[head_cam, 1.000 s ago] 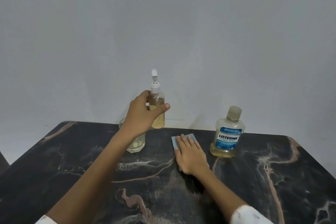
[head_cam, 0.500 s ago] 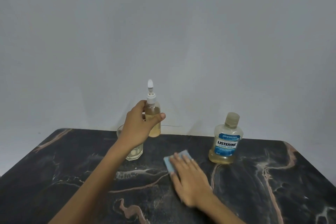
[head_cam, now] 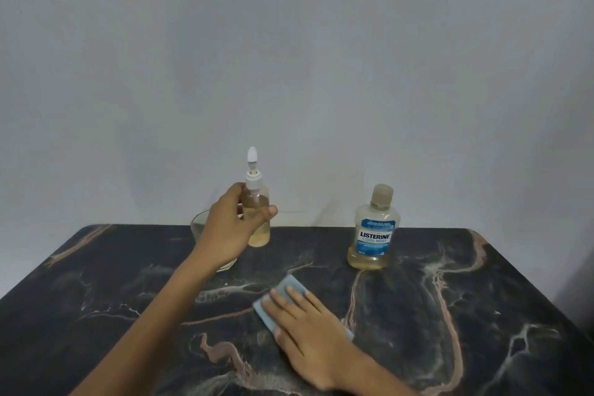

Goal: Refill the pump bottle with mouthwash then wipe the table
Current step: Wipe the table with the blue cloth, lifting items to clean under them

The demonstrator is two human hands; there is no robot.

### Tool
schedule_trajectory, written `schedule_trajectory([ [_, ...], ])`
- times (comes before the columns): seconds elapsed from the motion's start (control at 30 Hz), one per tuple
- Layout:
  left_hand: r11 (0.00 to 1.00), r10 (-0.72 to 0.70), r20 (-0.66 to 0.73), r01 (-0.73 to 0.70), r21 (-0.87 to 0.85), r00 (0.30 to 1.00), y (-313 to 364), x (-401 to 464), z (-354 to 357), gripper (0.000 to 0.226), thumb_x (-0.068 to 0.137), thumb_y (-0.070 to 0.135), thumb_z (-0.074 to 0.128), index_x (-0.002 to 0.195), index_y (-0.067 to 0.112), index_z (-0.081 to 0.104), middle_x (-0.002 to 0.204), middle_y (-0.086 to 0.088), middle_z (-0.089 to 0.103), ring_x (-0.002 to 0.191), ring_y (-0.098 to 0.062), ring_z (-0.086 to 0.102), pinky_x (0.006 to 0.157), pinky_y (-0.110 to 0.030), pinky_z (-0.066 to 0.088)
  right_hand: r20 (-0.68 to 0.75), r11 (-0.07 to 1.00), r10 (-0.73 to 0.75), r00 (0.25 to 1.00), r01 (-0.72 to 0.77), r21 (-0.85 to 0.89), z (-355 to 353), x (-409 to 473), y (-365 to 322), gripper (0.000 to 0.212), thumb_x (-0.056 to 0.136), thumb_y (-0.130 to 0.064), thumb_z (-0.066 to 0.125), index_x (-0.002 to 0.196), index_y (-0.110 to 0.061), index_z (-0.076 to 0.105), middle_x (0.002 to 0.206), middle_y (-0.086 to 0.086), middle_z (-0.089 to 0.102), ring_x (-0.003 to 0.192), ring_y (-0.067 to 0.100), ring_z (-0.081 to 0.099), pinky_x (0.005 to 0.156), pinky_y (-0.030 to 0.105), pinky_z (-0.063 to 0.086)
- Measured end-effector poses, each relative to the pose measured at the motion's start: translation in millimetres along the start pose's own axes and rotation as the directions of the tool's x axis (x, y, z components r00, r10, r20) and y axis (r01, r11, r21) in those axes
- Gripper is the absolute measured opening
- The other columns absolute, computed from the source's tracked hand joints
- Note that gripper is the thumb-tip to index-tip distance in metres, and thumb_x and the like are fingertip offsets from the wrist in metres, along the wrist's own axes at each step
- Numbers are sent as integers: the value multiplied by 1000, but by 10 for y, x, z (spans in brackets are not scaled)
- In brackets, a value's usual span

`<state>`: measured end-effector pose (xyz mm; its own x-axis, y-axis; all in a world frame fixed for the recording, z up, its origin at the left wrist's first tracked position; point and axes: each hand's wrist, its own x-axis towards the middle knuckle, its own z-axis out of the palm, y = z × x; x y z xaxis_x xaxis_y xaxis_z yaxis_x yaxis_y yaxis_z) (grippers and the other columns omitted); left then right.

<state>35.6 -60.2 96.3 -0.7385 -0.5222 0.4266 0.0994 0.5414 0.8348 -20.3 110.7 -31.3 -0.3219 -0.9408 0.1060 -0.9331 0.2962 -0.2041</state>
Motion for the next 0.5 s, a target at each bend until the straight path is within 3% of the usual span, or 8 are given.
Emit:
schedule_trajectory([
  [0.13, 998, -66, 69, 67, -22, 995, -159, -5, 165, 31, 85, 25, 67, 110, 20, 48, 104, 7, 58, 93, -11, 56, 83, -26, 41, 46, 996, 85, 995, -84, -43, -185, -709, 264, 52, 97, -56, 16, 142, -54, -10, 149, -33, -13, 137, -9, -21, 110, 14, -19],
  [0.23, 992, -101, 125, 109, -60, 987, -286, -42, 316, 29, 85, 26, 67, 107, 20, 49, 100, 10, 60, 91, -6, 58, 82, -27, 43, -28, 965, 240, 970, -241, -98, -292, -775, 492, 52, 100, -51, 16, 144, -44, -12, 148, -30, -13, 140, -5, -17, 107, 11, -20],
  [0.33, 988, -124, 138, 135, -71, 983, -400, -57, 457, 29, 84, 24, 68, 105, 19, 50, 96, 11, 59, 90, -6, 58, 78, -24, 44, -36, 932, 337, 941, -339, -126, -313, -511, 467, 53, 103, -44, 14, 151, -33, -2, 155, -19, -10, 145, 7, -11, 114, 23, -12],
  [0.4, 984, -146, 133, 157, -81, 980, -463, -45, 537, 29, 83, 22, 69, 105, 17, 51, 95, 9, 60, 88, -7, 57, 75, -21, 45, -27, 947, 293, 956, -294, -129, -307, -425, 288, 51, 103, -42, 17, 153, -31, 10, 158, -14, 5, 147, 11, 0, 116, 25, -7],
  [0.5, 980, -173, 129, 184, -78, 976, -566, -12, 614, 31, 83, 20, 70, 107, 15, 51, 95, 9, 59, 86, -4, 55, 71, -16, 42, 42, 963, 219, 975, -209, -171, -234, -636, 82, 51, 99, -46, 15, 134, -39, 52, 139, -19, 49, 127, 3, 48, 105, 21, 26],
])
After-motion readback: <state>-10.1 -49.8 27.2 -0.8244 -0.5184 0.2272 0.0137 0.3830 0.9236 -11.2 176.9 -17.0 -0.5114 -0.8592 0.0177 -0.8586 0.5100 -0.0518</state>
